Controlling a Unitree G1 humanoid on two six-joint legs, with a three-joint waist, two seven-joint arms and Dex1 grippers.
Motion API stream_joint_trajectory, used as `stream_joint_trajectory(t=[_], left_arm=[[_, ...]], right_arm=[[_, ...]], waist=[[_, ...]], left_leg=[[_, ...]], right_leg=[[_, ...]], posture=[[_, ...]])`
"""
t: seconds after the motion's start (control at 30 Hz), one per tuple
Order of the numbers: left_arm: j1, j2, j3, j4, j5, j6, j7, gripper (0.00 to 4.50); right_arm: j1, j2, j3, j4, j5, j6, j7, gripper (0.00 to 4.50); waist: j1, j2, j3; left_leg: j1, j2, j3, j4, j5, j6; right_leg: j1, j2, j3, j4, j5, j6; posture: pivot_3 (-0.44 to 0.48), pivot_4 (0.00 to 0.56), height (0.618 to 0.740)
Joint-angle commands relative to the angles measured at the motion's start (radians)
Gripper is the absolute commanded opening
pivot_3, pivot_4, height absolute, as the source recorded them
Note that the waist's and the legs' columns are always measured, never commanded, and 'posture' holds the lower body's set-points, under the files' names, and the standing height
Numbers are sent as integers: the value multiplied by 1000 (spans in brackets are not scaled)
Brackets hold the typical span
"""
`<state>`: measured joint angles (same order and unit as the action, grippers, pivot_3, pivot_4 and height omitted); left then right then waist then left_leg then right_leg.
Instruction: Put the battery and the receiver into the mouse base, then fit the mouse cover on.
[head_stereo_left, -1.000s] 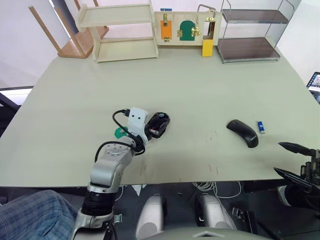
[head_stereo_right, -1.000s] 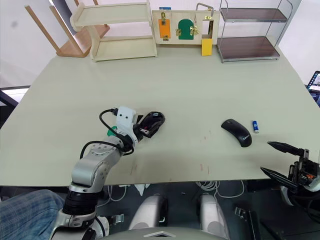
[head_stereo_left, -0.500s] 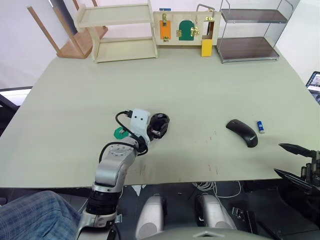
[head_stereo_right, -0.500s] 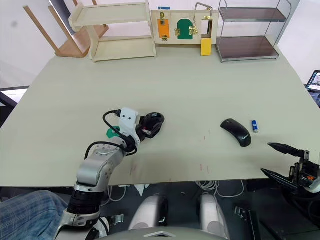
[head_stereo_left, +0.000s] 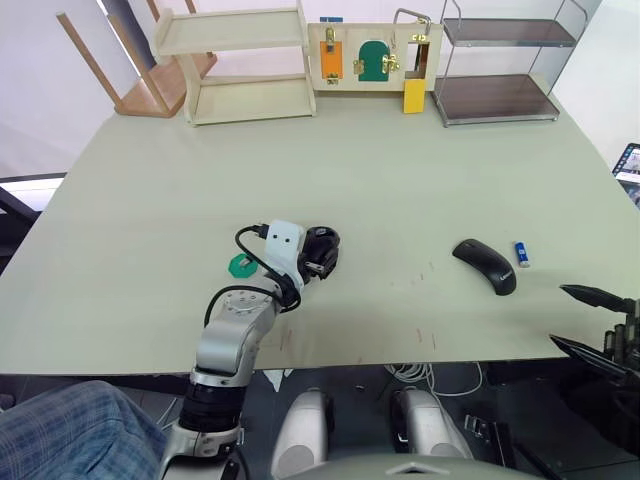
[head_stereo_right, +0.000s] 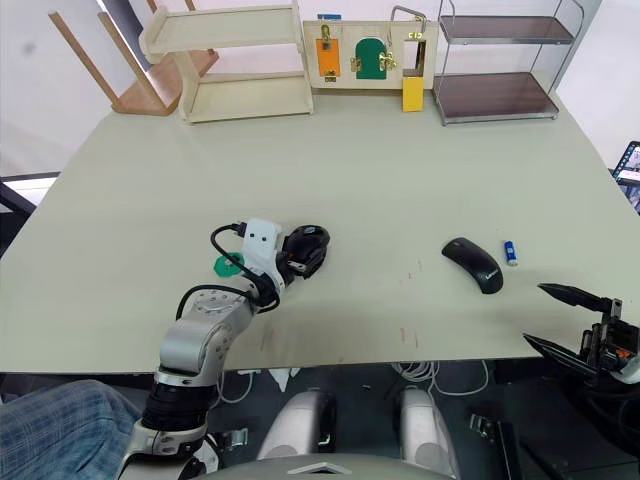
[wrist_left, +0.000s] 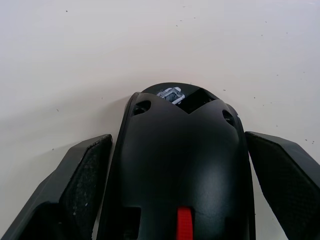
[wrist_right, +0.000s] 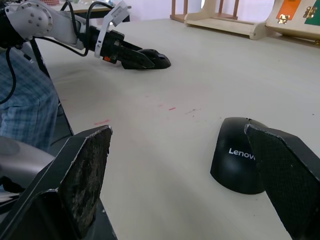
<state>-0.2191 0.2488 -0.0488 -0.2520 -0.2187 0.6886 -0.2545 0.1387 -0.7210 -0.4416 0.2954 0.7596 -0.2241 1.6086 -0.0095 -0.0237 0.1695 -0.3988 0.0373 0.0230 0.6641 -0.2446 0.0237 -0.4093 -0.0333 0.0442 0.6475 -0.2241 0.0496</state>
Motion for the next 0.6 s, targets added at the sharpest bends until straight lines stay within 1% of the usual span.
stream_joint_trajectory(t=[0.03,0.17,0.3,0.4,0.47,0.53,0.6], left_arm=[[2,-10,-8,-13,1,11,1,2969],[2,6,-7,-14,13,5,-6,2970],[-17,56,-14,-27,16,-52,-79,2969],[-36,122,-44,-39,9,-84,-182,2969],[-53,166,-68,-42,-2,-107,-261,2969],[-68,194,-82,-40,-14,-114,-318,2969],[-91,229,-122,-49,-29,-131,-415,2969]], right_arm=[[-5,-15,-19,-1,29,-15,6,4500],[-7,-15,-17,-3,29,-13,6,4500],[-12,-10,-13,-5,28,-11,6,4500],[-16,-6,-10,-6,27,-11,6,4500],[-18,-4,-9,-7,27,-11,6,4500],[-20,-2,-9,-7,25,-11,6,4500],[-21,1,-10,-9,24,-10,6,4500]], waist=[[1,0,0],[0,1,0],[-1,1,0],[-1,1,0],[0,1,0],[0,1,0],[0,1,0]], left_leg=[[0,0,0,0,0,0],[0,0,0,0,0,0],[0,0,0,0,0,0],[0,0,0,0,0,0],[-1,0,0,0,0,0],[0,0,0,0,0,0],[-1,0,0,0,0,0]], right_leg=[[0,0,0,0,0,0],[0,0,0,0,0,0],[0,0,0,0,0,0],[0,0,0,0,0,0],[0,0,0,0,-2,-3],[0,0,0,0,-2,-4],[0,0,0,0,-2,-3]], posture=[[0,150,740],[0,150,740],[0,150,740],[0,150,740],[0,150,740],[0,150,740],[0,150,740]])
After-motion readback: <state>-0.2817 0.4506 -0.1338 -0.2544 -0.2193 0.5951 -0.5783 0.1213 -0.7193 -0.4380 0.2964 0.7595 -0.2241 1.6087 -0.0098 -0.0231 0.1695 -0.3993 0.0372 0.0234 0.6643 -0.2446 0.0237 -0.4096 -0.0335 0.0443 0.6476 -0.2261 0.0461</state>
